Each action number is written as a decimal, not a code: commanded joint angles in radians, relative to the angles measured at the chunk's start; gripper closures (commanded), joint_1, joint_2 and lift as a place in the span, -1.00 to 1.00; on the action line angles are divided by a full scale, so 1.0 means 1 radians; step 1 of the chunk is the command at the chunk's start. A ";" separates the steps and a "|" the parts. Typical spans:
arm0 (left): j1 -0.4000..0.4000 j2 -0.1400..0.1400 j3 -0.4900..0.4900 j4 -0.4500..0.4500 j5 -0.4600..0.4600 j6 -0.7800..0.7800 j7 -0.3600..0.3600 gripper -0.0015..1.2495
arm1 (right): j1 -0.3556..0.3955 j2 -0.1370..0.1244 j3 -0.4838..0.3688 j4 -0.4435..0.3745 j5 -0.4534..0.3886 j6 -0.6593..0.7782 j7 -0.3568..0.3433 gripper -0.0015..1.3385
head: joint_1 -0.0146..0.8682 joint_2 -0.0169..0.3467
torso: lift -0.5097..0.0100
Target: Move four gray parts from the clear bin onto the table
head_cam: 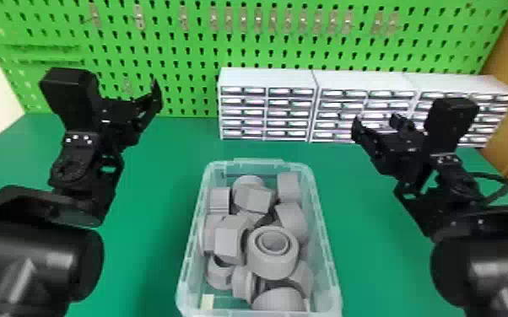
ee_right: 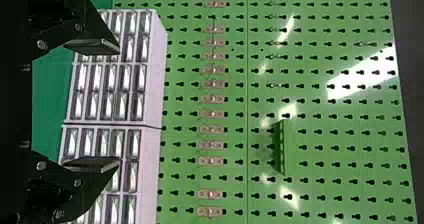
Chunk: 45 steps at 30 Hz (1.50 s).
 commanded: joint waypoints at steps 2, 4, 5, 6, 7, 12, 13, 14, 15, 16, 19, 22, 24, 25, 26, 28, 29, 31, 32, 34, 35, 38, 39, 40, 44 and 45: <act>0.000 0.000 0.003 0.000 0.000 0.000 0.000 -0.64 | -0.003 -0.003 0.010 0.000 -0.013 0.008 0.000 -0.29 | 0.57 -0.72 | 0.77; 0.000 0.000 0.003 0.000 0.000 0.000 0.000 -0.64 | -0.003 -0.006 0.015 -0.002 -0.024 0.017 0.000 -0.29 | 0.57 -0.72 | 0.77; 0.000 0.000 0.003 0.000 0.000 0.000 0.000 -0.64 | -0.003 -0.009 0.016 -0.005 -0.035 0.029 0.000 -0.29 | 0.57 -0.72 | 0.77; 0.000 0.000 0.003 0.000 0.000 0.000 0.000 -0.64 | -0.003 -0.009 0.018 -0.009 -0.044 0.043 0.000 -0.29 | 0.57 -0.72 | 0.77; 0.000 0.000 0.003 0.000 -0.002 0.000 0.000 -0.64 | -0.005 -0.011 0.021 -0.015 -0.058 0.065 0.000 -0.29 | 0.57 -0.72 | 0.77; 0.006 0.000 0.009 0.000 -0.005 0.002 0.000 -0.64 | -0.008 -0.028 0.057 -0.052 -0.071 0.144 0.000 -0.29 | 0.57 -0.72 | 0.77; 0.006 0.000 0.009 0.000 -0.005 0.002 0.000 -0.64 | -0.008 -0.029 0.067 -0.058 -0.073 0.160 0.000 -0.29 | 0.57 -0.72 | 0.77; 0.008 0.000 0.011 0.000 -0.005 0.002 0.000 -0.64 | -0.008 -0.031 0.074 -0.066 -0.077 0.189 -0.001 -0.29 | 0.57 -0.72 | 0.77; 0.008 0.000 0.011 0.000 -0.006 0.002 0.000 -0.64 | -0.008 -0.032 0.080 -0.074 -0.082 0.216 -0.001 -0.29 | 0.57 -0.72 | 0.77; 0.009 0.000 0.011 0.000 -0.006 0.002 0.000 -0.64 | -0.006 -0.032 0.084 -0.086 -0.087 0.249 -0.003 -0.29 | 0.57 -0.72 | 0.77; 0.009 0.000 0.011 0.000 -0.006 0.003 0.000 -0.64 | -0.008 -0.041 0.103 -0.130 -0.104 0.365 -0.029 -0.29 | 0.57 -0.72 | 0.77; 0.011 0.000 0.011 0.000 -0.006 0.005 0.000 -0.64 | -0.019 -0.051 0.125 -0.175 -0.130 0.493 -0.054 -0.29 | 0.57 -0.72 | 0.77; 0.014 0.002 0.012 -0.002 -0.006 0.008 0.000 -0.64 | -0.025 -0.064 0.153 -0.198 -0.148 0.543 -0.089 -0.29 | 0.57 -0.72 | 0.77; 0.015 0.002 0.014 -0.002 -0.006 0.009 0.000 -0.64 | -0.026 -0.069 0.165 -0.209 -0.168 0.569 -0.121 -0.29 | 0.57 -0.72 | 0.77; 0.015 0.002 0.014 -0.003 -0.006 0.011 0.000 -0.64 | -0.026 -0.072 0.173 -0.216 -0.185 0.586 -0.144 -0.29 | 0.57 -0.72 | 0.77; 0.017 0.002 0.014 -0.006 -0.009 0.017 -0.001 -0.64 | -0.026 -0.077 0.180 -0.224 -0.229 0.614 -0.189 -0.29 | 0.57 -0.72 | 0.77; 0.017 0.002 0.014 -0.006 -0.009 0.018 -0.001 -0.64 | -0.026 -0.078 0.182 -0.225 -0.255 0.626 -0.209 -0.29 | 0.57 -0.72 | 0.77; 0.018 0.002 0.017 -0.009 -0.011 0.023 -0.006 -0.64 | -0.025 -0.083 0.183 -0.229 -0.309 0.654 -0.245 -0.29 | 0.57 -0.72 | 0.77; 0.018 0.002 0.017 -0.011 -0.011 0.026 -0.008 -0.64 | -0.023 -0.087 0.186 -0.230 -0.334 0.672 -0.264 -0.29 | 0.57 -0.72 | 0.77; 0.020 0.002 0.020 -0.012 -0.014 0.031 -0.009 -0.64 | -0.025 -0.095 0.192 -0.236 -0.366 0.703 -0.290 -0.29 | 0.57 -0.72 | 0.77; 0.020 0.002 0.020 -0.014 -0.014 0.032 -0.011 -0.64 | -0.026 -0.097 0.197 -0.239 -0.381 0.720 -0.299 -0.29 | 0.57 -0.72 | 0.77; 0.020 0.002 0.022 -0.015 -0.017 0.038 -0.014 -0.64 | -0.039 -0.107 0.202 -0.253 -0.436 0.795 -0.327 -0.29 | 0.57 -0.72 | 0.77; 0.020 0.002 0.022 -0.015 -0.017 0.040 -0.015 -0.64 | -0.046 -0.107 0.200 -0.259 -0.447 0.825 -0.327 -0.29 | 0.57 -0.72 | 0.77; 0.020 0.002 0.022 -0.017 -0.017 0.041 -0.017 -0.64 | -0.052 -0.107 0.197 -0.265 -0.452 0.858 -0.328 -0.29 | 0.57 -0.72 | 0.77; 0.018 0.002 0.022 -0.018 -0.017 0.052 -0.028 -0.64 | -0.074 -0.109 0.191 -0.299 -0.518 0.947 -0.399 -0.29 | 0.57 -0.72 | 0.77; 0.020 0.002 0.023 -0.020 -0.017 0.054 -0.029 -0.64 | -0.074 -0.110 0.186 -0.304 -0.564 0.951 -0.445 -0.29 | 0.57 -0.72 | 0.77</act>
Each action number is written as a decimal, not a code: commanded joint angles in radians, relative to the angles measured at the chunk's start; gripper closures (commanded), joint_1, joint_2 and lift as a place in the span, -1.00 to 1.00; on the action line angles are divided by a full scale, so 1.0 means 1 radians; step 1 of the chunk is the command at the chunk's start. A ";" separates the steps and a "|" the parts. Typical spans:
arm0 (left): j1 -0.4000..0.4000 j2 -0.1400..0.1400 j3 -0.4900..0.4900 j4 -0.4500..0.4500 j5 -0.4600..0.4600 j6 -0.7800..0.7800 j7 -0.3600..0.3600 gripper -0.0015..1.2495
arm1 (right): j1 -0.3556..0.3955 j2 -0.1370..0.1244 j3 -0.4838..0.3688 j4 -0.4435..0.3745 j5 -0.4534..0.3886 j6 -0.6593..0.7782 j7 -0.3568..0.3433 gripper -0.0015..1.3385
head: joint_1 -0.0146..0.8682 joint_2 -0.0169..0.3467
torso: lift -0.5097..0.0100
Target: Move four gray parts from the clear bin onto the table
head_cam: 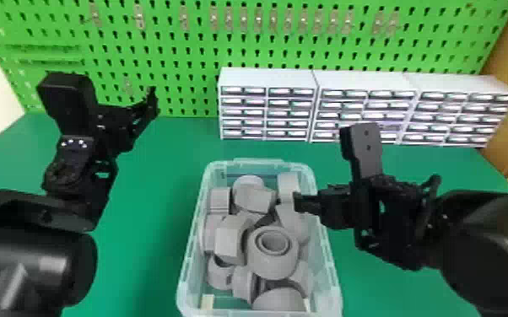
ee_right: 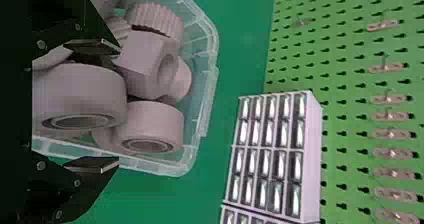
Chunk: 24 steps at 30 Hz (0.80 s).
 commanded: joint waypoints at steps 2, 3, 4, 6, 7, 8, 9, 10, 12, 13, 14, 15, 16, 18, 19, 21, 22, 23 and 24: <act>-0.001 0.000 0.002 -0.003 0.000 0.014 -0.013 -0.64 | -0.015 -0.005 -0.026 -0.029 -0.206 0.084 -0.177 -0.29 | 0.57 -0.72 | 0.77; -0.001 0.000 0.002 -0.003 0.001 0.016 -0.014 -0.64 | -0.021 -0.008 -0.036 -0.029 -0.267 0.104 -0.232 -0.29 | 0.57 -0.72 | 0.77; -0.001 0.000 0.000 -0.003 0.001 0.017 -0.014 -0.64 | -0.026 -0.010 -0.039 -0.029 -0.308 0.118 -0.269 -0.29 | 0.57 -0.72 | 0.77; -0.003 0.000 -0.001 -0.003 0.001 0.019 -0.014 -0.64 | -0.032 -0.017 -0.044 -0.029 -0.382 0.142 -0.337 -0.29 | 0.57 -0.72 | 0.77; -0.004 0.000 -0.003 -0.003 0.001 0.020 -0.016 -0.64 | -0.034 -0.020 -0.044 -0.028 -0.413 0.147 -0.361 -0.29 | 0.57 -0.72 | 0.77; -0.006 0.000 -0.003 -0.003 0.001 0.023 -0.017 -0.64 | -0.035 -0.022 -0.043 -0.023 -0.448 0.150 -0.392 -0.29 | 0.57 -0.72 | 0.77; -0.006 0.000 -0.003 -0.003 0.001 0.023 -0.019 -0.64 | -0.035 -0.025 -0.041 -0.019 -0.473 0.151 -0.410 -0.29 | 0.57 -0.72 | 0.77; -0.007 0.000 -0.003 -0.003 0.001 0.025 -0.020 -0.64 | -0.037 -0.025 -0.041 -0.013 -0.496 0.155 -0.429 -0.29 | 0.57 -0.72 | 0.77; -0.009 0.000 -0.003 -0.003 0.001 0.026 -0.022 -0.64 | -0.043 -0.025 -0.043 0.006 -0.543 0.161 -0.456 -0.29 | 0.57 -0.72 | 0.77; -0.010 0.000 -0.003 -0.003 0.001 0.026 -0.023 -0.64 | -0.044 -0.025 -0.044 0.015 -0.565 0.167 -0.465 -0.29 | 0.57 -0.72 | 0.77; -0.010 0.000 -0.004 -0.003 0.001 0.026 -0.023 -0.64 | -0.047 -0.025 -0.046 0.029 -0.592 0.171 -0.475 -0.29 | 0.57 -0.72 | 0.77; -0.012 0.000 -0.006 -0.003 0.001 0.028 -0.023 -0.64 | -0.049 -0.026 -0.044 0.037 -0.608 0.174 -0.479 -0.29 | 0.57 -0.72 | 0.77; -0.012 0.000 -0.006 -0.003 0.001 0.028 -0.025 -0.64 | -0.052 -0.028 -0.043 0.049 -0.627 0.179 -0.484 -0.29 | 0.57 -0.72 | 0.77; -0.012 0.000 -0.006 -0.003 0.001 0.028 -0.025 -0.64 | -0.053 -0.030 -0.039 0.060 -0.651 0.182 -0.493 -0.29 | 0.57 -0.72 | 0.77; -0.012 0.000 -0.006 -0.003 0.003 0.028 -0.027 -0.64 | -0.053 -0.030 -0.039 0.066 -0.663 0.182 -0.504 -0.29 | 0.57 -0.72 | 0.77; -0.012 0.000 -0.006 -0.003 0.003 0.028 -0.027 -0.64 | -0.053 -0.030 -0.039 0.072 -0.680 0.182 -0.514 -0.29 | 0.57 -0.72 | 0.77; -0.012 0.000 -0.006 -0.003 0.004 0.030 -0.027 -0.64 | -0.055 -0.031 -0.039 0.076 -0.689 0.182 -0.521 -0.29 | 0.57 -0.72 | 0.77; -0.012 0.000 -0.006 -0.003 0.004 0.030 -0.027 -0.64 | -0.057 -0.033 -0.039 0.083 -0.703 0.182 -0.528 -0.29 | 0.57 -0.72 | 0.77; -0.012 0.000 -0.006 -0.003 0.004 0.030 -0.027 -0.64 | -0.058 -0.034 -0.039 0.089 -0.712 0.182 -0.533 -0.29 | 0.57 -0.72 | 0.77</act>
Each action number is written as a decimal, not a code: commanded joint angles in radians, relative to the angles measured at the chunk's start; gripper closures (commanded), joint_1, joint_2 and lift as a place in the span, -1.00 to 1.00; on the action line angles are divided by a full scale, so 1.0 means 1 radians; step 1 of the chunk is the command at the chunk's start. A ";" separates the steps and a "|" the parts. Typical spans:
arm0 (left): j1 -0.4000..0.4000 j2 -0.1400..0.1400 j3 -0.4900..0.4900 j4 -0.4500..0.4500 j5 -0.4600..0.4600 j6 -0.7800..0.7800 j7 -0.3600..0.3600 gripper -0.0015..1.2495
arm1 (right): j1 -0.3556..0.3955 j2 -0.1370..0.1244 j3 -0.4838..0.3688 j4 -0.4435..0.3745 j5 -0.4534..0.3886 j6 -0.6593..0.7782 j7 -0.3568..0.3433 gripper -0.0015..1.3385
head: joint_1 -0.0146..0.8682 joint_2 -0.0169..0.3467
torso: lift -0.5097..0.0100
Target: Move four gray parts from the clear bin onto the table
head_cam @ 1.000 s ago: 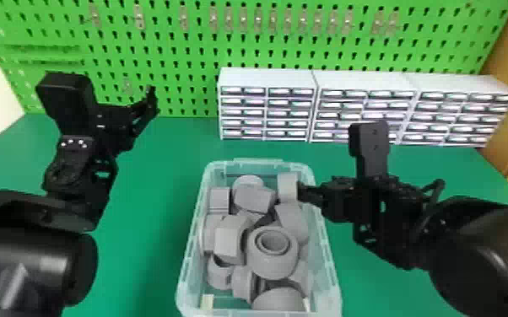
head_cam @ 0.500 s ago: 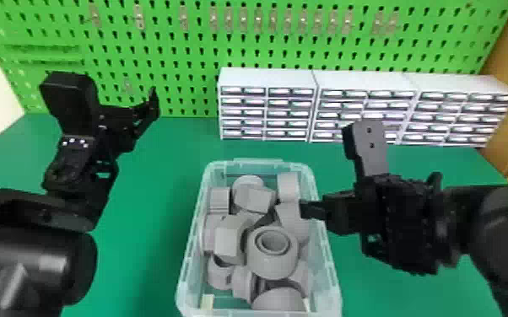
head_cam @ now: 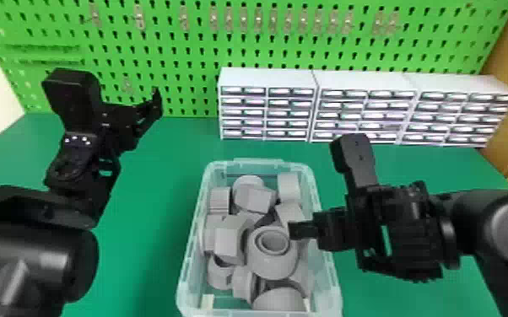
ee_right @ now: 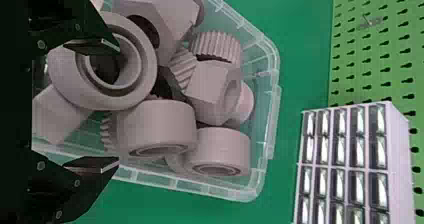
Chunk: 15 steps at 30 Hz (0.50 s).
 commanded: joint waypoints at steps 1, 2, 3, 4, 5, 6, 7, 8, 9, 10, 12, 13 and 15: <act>0.000 0.000 -0.001 0.000 0.001 0.001 0.000 -0.64 | -0.006 -0.006 0.004 0.026 -0.053 0.001 -0.018 -0.29 | 0.57 -0.72 | 0.77; 0.000 0.000 -0.001 0.000 0.001 0.002 0.000 -0.64 | -0.008 -0.009 0.008 0.029 -0.061 0.001 -0.023 -0.29 | 0.57 -0.72 | 0.77; 0.000 0.000 -0.001 0.000 0.001 0.002 0.000 -0.64 | -0.012 -0.010 0.013 0.032 -0.069 0.001 -0.029 -0.29 | 0.57 -0.72 | 0.77; 0.000 0.000 0.000 0.000 0.003 0.002 0.000 -0.64 | -0.015 -0.012 0.016 0.033 -0.075 0.001 -0.033 -0.29 | 0.57 -0.72 | 0.77; 0.000 0.000 0.000 0.000 0.003 0.002 0.000 -0.64 | -0.018 -0.015 0.019 0.035 -0.084 0.001 -0.043 -0.29 | 0.57 -0.72 | 0.77; 0.000 0.000 0.000 0.000 0.003 0.002 0.000 -0.64 | -0.021 -0.017 0.021 0.036 -0.090 0.001 -0.049 -0.29 | 0.57 -0.72 | 0.77; 0.000 0.000 0.000 0.000 0.005 0.002 0.000 -0.64 | -0.024 -0.018 0.024 0.038 -0.096 0.001 -0.055 -0.29 | 0.57 -0.72 | 0.77; 0.000 0.000 0.000 0.000 0.003 0.002 0.000 -0.64 | -0.026 -0.021 0.025 0.039 -0.105 0.001 -0.061 -0.29 | 0.57 -0.72 | 0.77; 0.000 0.000 0.000 0.000 0.003 0.002 0.000 -0.64 | -0.027 -0.023 0.028 0.042 -0.110 0.001 -0.064 -0.29 | 0.57 -0.72 | 0.77; 0.000 0.000 0.000 0.000 0.005 0.004 -0.001 -0.64 | -0.029 -0.023 0.031 0.047 -0.116 0.001 -0.066 -0.29 | 0.57 -0.72 | 0.77; -0.002 0.000 0.000 0.000 0.003 0.004 -0.001 -0.64 | -0.034 -0.027 0.039 0.058 -0.130 -0.001 -0.067 -0.29 | 0.57 -0.72 | 0.77; -0.002 0.000 0.000 0.000 0.005 0.004 -0.001 -0.64 | -0.037 -0.027 0.040 0.061 -0.135 -0.001 -0.067 -0.29 | 0.57 -0.72 | 0.77; -0.002 0.000 0.000 0.000 0.003 0.004 -0.001 -0.64 | -0.040 -0.029 0.045 0.062 -0.136 -0.001 -0.069 -0.29 | 0.57 -0.72 | 0.77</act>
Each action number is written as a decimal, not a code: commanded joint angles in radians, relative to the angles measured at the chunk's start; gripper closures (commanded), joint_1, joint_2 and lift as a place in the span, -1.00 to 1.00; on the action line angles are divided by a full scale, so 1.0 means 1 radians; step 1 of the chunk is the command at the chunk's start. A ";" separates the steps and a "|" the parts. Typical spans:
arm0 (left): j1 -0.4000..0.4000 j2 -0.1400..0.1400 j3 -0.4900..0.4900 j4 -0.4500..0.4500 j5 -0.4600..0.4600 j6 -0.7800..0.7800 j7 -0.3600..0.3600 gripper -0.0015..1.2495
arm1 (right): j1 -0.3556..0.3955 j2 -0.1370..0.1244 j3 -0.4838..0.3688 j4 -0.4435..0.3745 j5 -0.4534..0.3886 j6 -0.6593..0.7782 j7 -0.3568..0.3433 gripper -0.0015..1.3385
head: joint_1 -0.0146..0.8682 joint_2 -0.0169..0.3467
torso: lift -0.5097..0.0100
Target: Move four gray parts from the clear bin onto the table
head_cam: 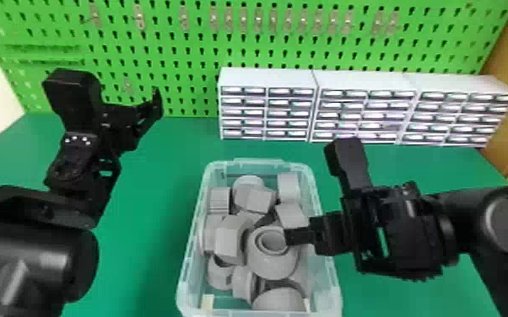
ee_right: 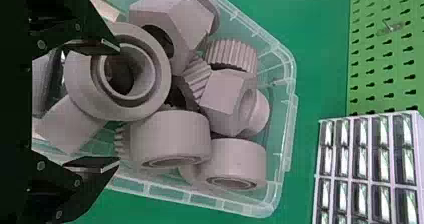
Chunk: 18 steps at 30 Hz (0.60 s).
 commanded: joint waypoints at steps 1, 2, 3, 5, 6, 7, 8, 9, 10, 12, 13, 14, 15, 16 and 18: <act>-0.001 0.000 0.000 0.000 -0.001 0.000 0.000 -0.64 | -0.008 -0.006 0.010 0.010 -0.014 -0.001 -0.001 -0.29 | 0.57 -0.72 | 0.77; -0.001 0.000 0.000 0.000 -0.001 0.000 0.000 -0.64 | -0.009 -0.006 0.010 0.012 -0.016 -0.001 -0.001 -0.30 | 0.57 -0.72 | 0.77; -0.001 0.000 0.000 0.000 -0.001 0.000 0.000 -0.64 | -0.009 -0.006 0.012 0.012 -0.017 -0.001 -0.001 -0.29 | 0.57 -0.72 | 0.77; -0.001 0.000 0.000 0.000 -0.001 0.000 0.000 -0.64 | -0.011 -0.007 0.013 0.013 -0.019 -0.001 -0.001 -0.29 | 0.57 -0.72 | 0.77; -0.001 0.000 0.000 0.000 -0.001 0.000 0.000 -0.64 | -0.012 -0.007 0.015 0.015 -0.020 -0.001 -0.001 -0.29 | 0.57 -0.72 | 0.77; -0.001 0.000 0.000 0.000 -0.001 0.000 0.000 -0.64 | -0.014 -0.007 0.015 0.016 -0.022 -0.001 -0.001 -0.29 | 0.57 -0.72 | 0.77; -0.001 0.000 0.000 0.000 -0.001 0.000 0.000 -0.64 | -0.015 -0.007 0.016 0.019 -0.025 -0.001 -0.001 -0.29 | 0.57 -0.72 | 0.77; -0.001 0.000 0.000 0.000 -0.001 0.000 0.000 -0.64 | -0.017 -0.007 0.018 0.022 -0.026 -0.001 -0.001 -0.29 | 0.57 -0.72 | 0.77; -0.001 0.000 0.000 0.000 -0.001 0.000 0.000 -0.64 | -0.017 -0.007 0.018 0.024 -0.028 -0.001 -0.001 -0.29 | 0.57 -0.72 | 0.77; -0.002 0.000 0.000 0.000 -0.001 0.000 0.000 -0.64 | -0.022 -0.007 0.021 0.028 -0.032 0.001 -0.001 -0.29 | 0.57 -0.72 | 0.77; -0.002 0.000 0.000 0.000 -0.001 0.000 0.000 -0.64 | -0.025 -0.007 0.023 0.031 -0.036 0.002 -0.001 -0.29 | 0.57 -0.72 | 0.77; -0.002 0.000 0.000 0.000 -0.001 0.000 0.000 -0.64 | -0.028 -0.009 0.026 0.035 -0.037 0.007 -0.001 -0.29 | 0.57 -0.72 | 0.77; -0.002 0.000 0.000 0.000 -0.001 0.000 0.000 -0.64 | -0.034 -0.009 0.029 0.039 -0.042 0.011 -0.001 -0.29 | 0.57 -0.72 | 0.77; -0.004 0.000 0.000 0.000 -0.001 0.000 0.000 -0.64 | -0.042 -0.007 0.032 0.044 -0.045 0.019 -0.001 -0.29 | 0.57 -0.72 | 0.77; -0.004 0.000 -0.001 0.000 -0.001 0.000 0.000 -0.64 | -0.068 -0.007 0.042 0.062 -0.057 0.050 -0.001 -0.29 | 0.57 -0.72 | 0.77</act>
